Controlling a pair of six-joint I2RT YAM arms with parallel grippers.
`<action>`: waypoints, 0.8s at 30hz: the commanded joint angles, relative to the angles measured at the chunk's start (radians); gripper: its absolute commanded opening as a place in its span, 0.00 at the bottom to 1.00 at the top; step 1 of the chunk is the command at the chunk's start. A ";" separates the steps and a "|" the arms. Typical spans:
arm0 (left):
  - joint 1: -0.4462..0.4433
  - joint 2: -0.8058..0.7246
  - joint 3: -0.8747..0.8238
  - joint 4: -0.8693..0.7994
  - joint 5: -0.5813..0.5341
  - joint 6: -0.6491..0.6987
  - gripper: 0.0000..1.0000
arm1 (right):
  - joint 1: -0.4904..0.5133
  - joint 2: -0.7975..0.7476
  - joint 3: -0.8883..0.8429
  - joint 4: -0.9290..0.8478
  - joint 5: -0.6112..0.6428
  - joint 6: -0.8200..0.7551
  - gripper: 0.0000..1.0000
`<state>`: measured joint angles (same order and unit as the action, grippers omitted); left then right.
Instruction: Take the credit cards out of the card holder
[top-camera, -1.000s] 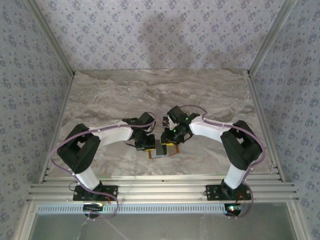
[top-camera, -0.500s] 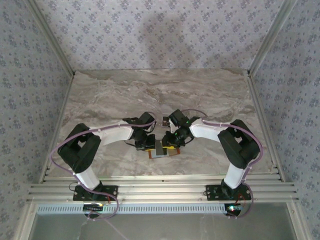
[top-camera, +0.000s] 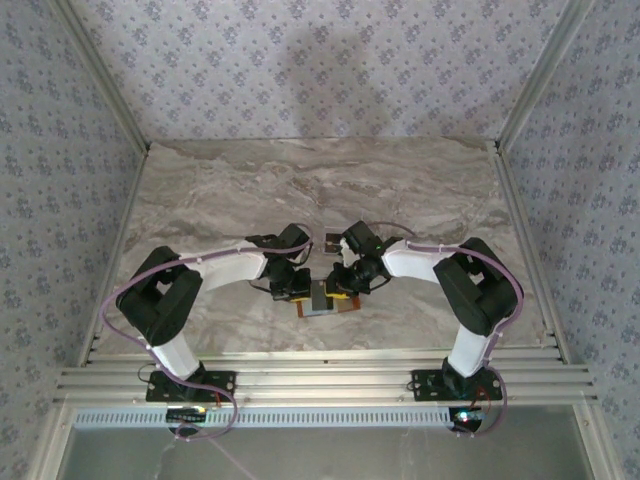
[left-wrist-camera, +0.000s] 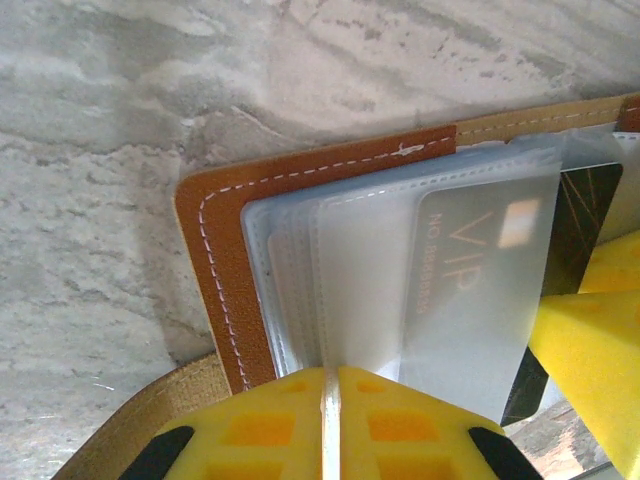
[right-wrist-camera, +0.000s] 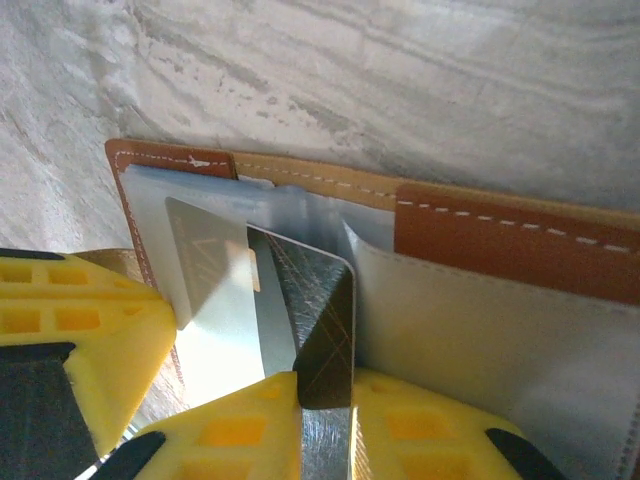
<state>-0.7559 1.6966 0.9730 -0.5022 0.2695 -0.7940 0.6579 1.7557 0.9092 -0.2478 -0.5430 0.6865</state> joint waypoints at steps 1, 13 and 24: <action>-0.010 0.034 0.001 -0.058 -0.037 0.018 0.12 | -0.004 0.013 -0.023 -0.003 0.014 0.007 0.15; -0.011 0.032 0.007 -0.066 -0.039 0.027 0.12 | -0.036 -0.016 -0.039 -0.031 0.037 -0.007 0.10; -0.010 0.034 0.008 -0.068 -0.039 0.027 0.12 | -0.070 -0.071 -0.039 -0.089 0.045 -0.039 0.10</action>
<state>-0.7597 1.6985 0.9791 -0.5098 0.2684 -0.7860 0.6064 1.7119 0.8860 -0.2684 -0.5606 0.6689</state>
